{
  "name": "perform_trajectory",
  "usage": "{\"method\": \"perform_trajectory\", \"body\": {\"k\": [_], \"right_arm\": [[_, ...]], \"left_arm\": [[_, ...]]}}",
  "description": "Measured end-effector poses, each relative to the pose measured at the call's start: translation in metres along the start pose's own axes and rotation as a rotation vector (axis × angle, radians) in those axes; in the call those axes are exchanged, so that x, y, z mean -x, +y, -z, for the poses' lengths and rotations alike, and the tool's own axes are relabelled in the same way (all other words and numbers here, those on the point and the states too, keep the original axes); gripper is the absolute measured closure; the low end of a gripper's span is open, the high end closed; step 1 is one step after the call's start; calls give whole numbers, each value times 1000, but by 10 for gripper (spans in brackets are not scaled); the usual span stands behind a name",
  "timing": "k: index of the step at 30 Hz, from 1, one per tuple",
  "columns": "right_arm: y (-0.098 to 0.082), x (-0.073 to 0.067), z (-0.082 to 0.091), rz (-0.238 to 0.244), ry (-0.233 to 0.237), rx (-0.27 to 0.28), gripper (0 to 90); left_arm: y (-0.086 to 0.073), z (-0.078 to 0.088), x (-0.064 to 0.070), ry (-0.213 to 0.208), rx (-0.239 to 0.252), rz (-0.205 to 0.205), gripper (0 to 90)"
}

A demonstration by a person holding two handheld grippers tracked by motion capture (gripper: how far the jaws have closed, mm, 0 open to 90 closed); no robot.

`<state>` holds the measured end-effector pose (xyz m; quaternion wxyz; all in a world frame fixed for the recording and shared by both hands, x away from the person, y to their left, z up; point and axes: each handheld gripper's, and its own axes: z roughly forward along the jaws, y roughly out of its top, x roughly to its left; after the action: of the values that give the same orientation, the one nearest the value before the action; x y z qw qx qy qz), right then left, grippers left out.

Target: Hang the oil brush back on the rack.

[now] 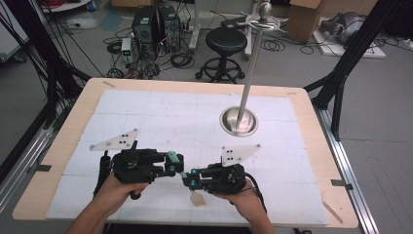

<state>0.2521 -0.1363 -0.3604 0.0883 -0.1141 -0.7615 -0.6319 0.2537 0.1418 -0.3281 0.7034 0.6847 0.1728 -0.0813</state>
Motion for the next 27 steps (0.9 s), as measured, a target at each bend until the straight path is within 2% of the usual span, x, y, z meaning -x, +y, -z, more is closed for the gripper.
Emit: {"method": "perform_trajectory", "body": {"k": [1, 2, 4, 6, 7, 8, 9, 10, 11, 12, 13, 14, 16, 17, 18, 22, 23, 24, 27], "right_arm": [[0, 0, 1, -2, -20, 5, 844], [0, 1, 3, -8, -41, 7, 845], [1, 2, 6, -6, -85, 20, 845], [1, 3, 10, -11, -136, 41, 845], [1, 3, 10, -11, -136, 41, 845], [2, 4, 15, -9, -190, 66, 844], [2, 4, 15, -9, -190, 66, 844], [3, 5, 17, -6, -212, 80, 844], [3, 5, 20, -4, -239, 95, 845], [5, 6, 25, -1, -288, 125, 844], [5, 6, 25, -1, -288, 125, 844], [9, 7, 29, 1, -328, 148, 845], [13, 9, 33, 6, -373, 158, 845], [15, 9, 35, 2, -395, 165, 844], [17, 10, 37, 1, -409, 172, 844], [27, 16, 44, 3, -424, 184, 844], [27, 16, 44, 3, -424, 184, 844], [32, 19, 47, 8, -429, 188, 844], [40, 26, 53, 9, -444, 201, 844]], "left_arm": [[1, 2, 0, 18, 8, -9, 573], [2, 6, -1, 60, 16, -25, 533], [1, 13, -1, 106, 34, -40, 421], [-1, 22, -2, 158, 50, -77, 385], [-1, 22, -2, 158, 50, -77, 365], [-4, 32, -5, 209, 55, -81, 340], [-4, 32, -5, 209, 55, -81, 320], [-7, 37, -7, 235, 56, -88, 320], [-9, 42, -9, 260, 56, -89, 304], [-15, 50, -13, 323, 39, -77, 251], [-15, 50, -13, 323, 39, -77, 199], [-21, 57, -16, 376, 4, -79, 188], [-27, 65, -18, 396, -11, -90, 196], [-27, 65, -18, 396, -11, -90, 197], [-32, 71, -20, 408, -1, -102, 197], [-39, 79, -22, 425, -3, -125, 202], [-41, 80, -22, 433, -6, -143, 202], [-44, 82, -23, 453, -7, -179, 202], [-49, 86, -26, 470, -10, -194, 201]]}}
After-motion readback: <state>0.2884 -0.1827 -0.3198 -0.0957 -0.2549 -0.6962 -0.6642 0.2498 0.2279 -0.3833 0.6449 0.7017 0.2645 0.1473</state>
